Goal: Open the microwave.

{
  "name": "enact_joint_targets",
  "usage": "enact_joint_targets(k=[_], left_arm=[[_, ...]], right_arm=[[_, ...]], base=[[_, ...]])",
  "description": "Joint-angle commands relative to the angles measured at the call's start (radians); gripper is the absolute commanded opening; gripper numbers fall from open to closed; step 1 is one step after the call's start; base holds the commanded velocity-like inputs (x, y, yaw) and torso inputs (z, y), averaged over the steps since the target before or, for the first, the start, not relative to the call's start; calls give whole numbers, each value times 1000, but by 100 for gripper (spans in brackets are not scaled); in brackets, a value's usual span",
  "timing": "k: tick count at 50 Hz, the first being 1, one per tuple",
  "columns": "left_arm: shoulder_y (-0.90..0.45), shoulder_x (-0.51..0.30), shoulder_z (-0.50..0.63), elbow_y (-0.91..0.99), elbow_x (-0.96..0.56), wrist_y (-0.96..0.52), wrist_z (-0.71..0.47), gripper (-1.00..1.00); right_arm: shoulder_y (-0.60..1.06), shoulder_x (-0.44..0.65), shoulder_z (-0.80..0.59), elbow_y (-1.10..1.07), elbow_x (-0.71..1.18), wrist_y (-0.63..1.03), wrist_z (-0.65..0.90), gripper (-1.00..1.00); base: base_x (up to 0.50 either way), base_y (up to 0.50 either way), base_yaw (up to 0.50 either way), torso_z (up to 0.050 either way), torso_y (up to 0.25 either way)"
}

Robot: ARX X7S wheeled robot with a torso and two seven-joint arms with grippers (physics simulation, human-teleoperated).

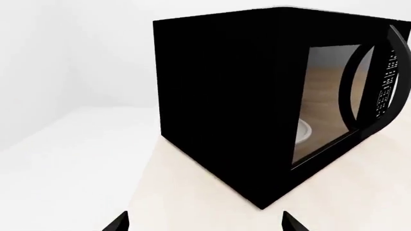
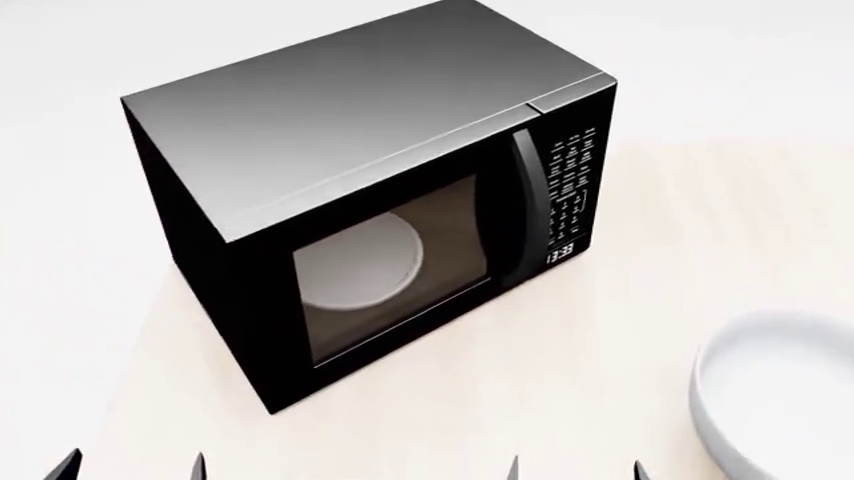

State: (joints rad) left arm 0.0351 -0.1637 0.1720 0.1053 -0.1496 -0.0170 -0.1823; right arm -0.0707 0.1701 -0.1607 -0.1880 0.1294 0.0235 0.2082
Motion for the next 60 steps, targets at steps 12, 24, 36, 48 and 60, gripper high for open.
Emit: enact_joint_targets(k=[12, 24, 36, 48, 60], left_arm=[[-7, -12, 17, -4, -8, 1, -12, 100], [-21, -14, 23, -27, -15, 3, -17, 100], [-27, -19, 30, -36, -36, -3, -12, 100], [5, -36, 32, 35, -62, -17, -15, 100], [9, -46, 35, 50, -74, -14, -23, 100]], right_arm=[[-3, 14, -13, -10, 10, -4, 12, 100], [7, 18, -23, 9, 18, -8, 12, 100], [27, 30, -26, -25, 59, 51, 11, 100], [120, 104, -3, -226, 120, 256, 10, 100], [294, 146, -29, -256, 132, 456, -3, 100]], base=[[0, 0, 0, 0, -162], [0, 0, 0, 1, -162], [0, 0, 0, 2, -162], [0, 0, 0, 2, -74], [0, 0, 0, 0, 0]])
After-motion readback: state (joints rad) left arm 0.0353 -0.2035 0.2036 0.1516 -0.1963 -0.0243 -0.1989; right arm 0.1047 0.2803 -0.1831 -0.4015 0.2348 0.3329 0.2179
